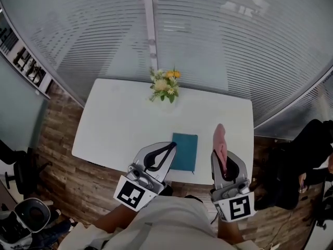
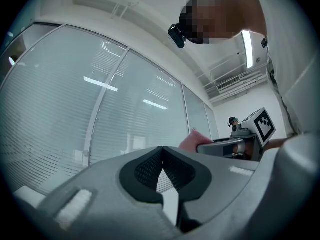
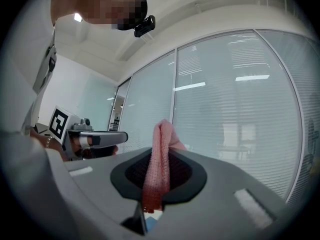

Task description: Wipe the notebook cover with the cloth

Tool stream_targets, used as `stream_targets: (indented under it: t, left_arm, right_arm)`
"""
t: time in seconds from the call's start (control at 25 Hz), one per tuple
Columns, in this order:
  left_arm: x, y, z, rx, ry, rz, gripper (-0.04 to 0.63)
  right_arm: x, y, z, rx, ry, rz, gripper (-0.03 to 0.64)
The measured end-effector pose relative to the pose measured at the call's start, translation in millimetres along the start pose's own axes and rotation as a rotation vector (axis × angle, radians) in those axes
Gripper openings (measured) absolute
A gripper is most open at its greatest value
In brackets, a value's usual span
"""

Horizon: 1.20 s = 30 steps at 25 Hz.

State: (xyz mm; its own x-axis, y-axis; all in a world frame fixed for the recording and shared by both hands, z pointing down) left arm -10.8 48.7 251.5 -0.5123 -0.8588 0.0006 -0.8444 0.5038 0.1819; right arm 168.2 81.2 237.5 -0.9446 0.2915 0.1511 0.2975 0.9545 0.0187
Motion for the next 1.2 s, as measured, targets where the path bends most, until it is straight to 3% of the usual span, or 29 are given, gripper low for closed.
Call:
stream_targets:
  t: [0.52,1.2]
  left_arm:
    - [49,-4,-21,0.021,0.043,-0.036,0.003]
    - [51,-20,-57,0.091,0.042,-0.037,0.002]
  right_arm:
    - [11,-44,-11,0.032,0.006,-0.031,0.032]
    - [4,-54,-36,0.053,0.011,-0.023,0.032]
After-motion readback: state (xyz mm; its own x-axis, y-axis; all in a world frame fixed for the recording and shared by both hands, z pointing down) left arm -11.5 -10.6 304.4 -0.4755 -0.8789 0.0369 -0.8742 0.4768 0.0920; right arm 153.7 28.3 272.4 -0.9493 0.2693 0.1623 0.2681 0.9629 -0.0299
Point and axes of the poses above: the fingertips, and each gripper's own axes: y backward along the fingers, x to its left, z out of its top, the point moved 6 cm from there along y, backward along the fingers, and after that the axes turned 13 degrees about -z, right-handed, at the moved point
